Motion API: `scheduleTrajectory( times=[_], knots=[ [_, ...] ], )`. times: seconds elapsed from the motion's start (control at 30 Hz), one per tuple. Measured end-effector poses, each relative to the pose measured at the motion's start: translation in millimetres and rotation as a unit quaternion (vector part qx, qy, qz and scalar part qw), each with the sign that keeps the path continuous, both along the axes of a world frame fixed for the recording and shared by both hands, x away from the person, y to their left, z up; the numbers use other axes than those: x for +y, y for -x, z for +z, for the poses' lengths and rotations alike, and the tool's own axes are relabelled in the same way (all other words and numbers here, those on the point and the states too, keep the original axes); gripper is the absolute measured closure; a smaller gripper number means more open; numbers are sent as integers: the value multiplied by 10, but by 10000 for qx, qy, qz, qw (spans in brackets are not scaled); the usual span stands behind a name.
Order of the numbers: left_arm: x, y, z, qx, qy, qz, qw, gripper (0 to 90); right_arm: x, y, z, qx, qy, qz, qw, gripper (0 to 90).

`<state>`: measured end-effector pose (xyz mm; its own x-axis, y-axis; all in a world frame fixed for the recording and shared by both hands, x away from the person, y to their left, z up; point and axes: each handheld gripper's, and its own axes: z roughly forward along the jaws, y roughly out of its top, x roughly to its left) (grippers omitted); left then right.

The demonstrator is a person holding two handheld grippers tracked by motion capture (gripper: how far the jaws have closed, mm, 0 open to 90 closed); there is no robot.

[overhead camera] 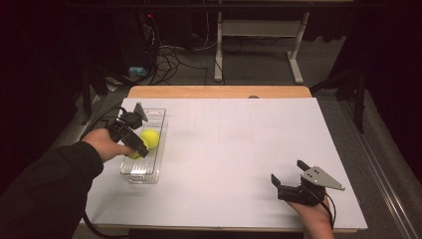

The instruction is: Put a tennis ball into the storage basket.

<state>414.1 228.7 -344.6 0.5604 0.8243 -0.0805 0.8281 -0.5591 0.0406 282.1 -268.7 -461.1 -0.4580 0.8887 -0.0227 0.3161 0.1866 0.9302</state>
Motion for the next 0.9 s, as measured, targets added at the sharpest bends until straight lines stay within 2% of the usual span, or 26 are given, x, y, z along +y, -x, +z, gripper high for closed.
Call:
scheduleTrajectory(
  times=[0.23,0.9],
  knots=[
    [1,-22,-30,17,-10,13,10000,264,0,0,-2,15,-6,-7,10000,0],
    [-19,-66,-305,204,-116,-5,9997,263,8,-3,-8,20,11,37,10000,0]
  ],
)
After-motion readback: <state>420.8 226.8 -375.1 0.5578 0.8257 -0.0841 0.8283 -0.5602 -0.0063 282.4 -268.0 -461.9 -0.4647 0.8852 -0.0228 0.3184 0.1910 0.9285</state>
